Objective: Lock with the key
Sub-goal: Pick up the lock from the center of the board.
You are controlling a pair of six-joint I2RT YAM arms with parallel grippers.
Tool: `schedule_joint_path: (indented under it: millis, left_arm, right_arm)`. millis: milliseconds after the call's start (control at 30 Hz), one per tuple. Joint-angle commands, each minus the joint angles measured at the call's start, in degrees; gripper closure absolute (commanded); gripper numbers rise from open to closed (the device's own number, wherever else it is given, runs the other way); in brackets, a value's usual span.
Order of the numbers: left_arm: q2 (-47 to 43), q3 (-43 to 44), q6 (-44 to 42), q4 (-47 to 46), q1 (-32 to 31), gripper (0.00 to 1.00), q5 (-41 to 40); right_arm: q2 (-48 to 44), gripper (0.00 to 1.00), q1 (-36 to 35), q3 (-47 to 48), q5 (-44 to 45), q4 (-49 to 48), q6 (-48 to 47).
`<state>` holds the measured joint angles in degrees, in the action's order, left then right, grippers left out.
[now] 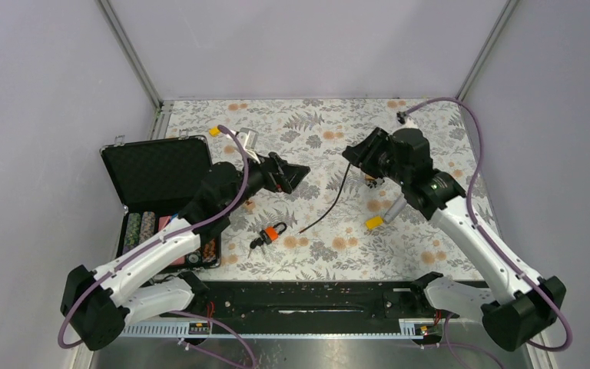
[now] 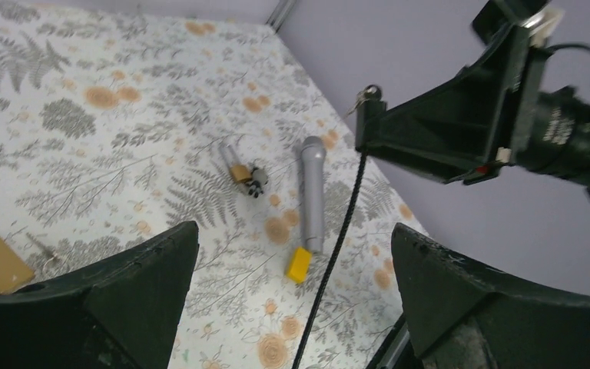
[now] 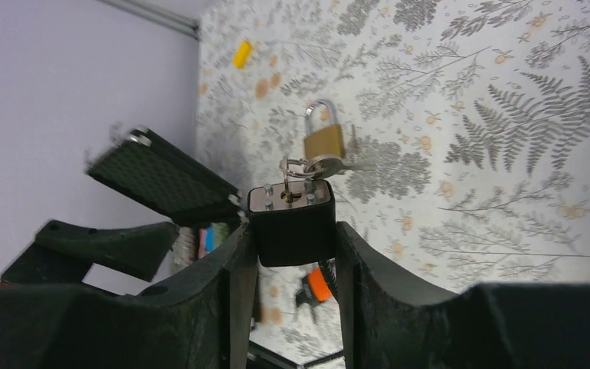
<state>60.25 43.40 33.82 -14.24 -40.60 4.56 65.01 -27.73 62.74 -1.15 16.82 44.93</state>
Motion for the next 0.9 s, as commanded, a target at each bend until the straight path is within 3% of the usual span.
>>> schedule_joint_path:
  millis: [0, 167, 300, 367, 467, 667, 867]
  left_arm:
    - [-4.08, 2.43, -1.15, -4.45, -1.12, 0.06, 0.08]
    - [-7.23, 2.25, -3.74, -1.88, -1.14, 0.06, -3.90]
    - [-11.93, 1.17, 0.68, 2.81, -1.01, 0.05, -19.90]
    - [-14.38, -0.24, 1.53, 2.59, -0.99, 0.05, -23.19]
    - [-16.62, -2.98, 0.63, -1.61, -1.00, 0.05, -20.30]
    - [-16.14, -7.49, -3.19, -13.77, -1.15, 0.05, -5.42]
    - [-17.11, -12.07, -5.55, -26.15, -1.63, 0.05, 3.31]
  right_arm:
    - [-7.25, 0.70, 0.47, -3.65, 2.74, -7.57, 12.00]
    - [-12.92, 0.70, 0.97, -7.73, 1.41, -9.85, 19.12]
    - [-17.98, 0.70, 1.48, -10.34, 2.72, -10.92, 24.09]
    - [-20.70, 0.69, 1.60, -12.54, 5.16, -12.49, 26.86]
    - [-23.61, 0.69, 2.13, -14.74, 8.33, -13.62, 32.07]
    - [-25.65, 0.70, 2.65, -16.21, 12.73, -15.83, 41.86]
    - [-24.10, 0.70, 3.24, -14.01, 14.05, -16.01, 45.31]
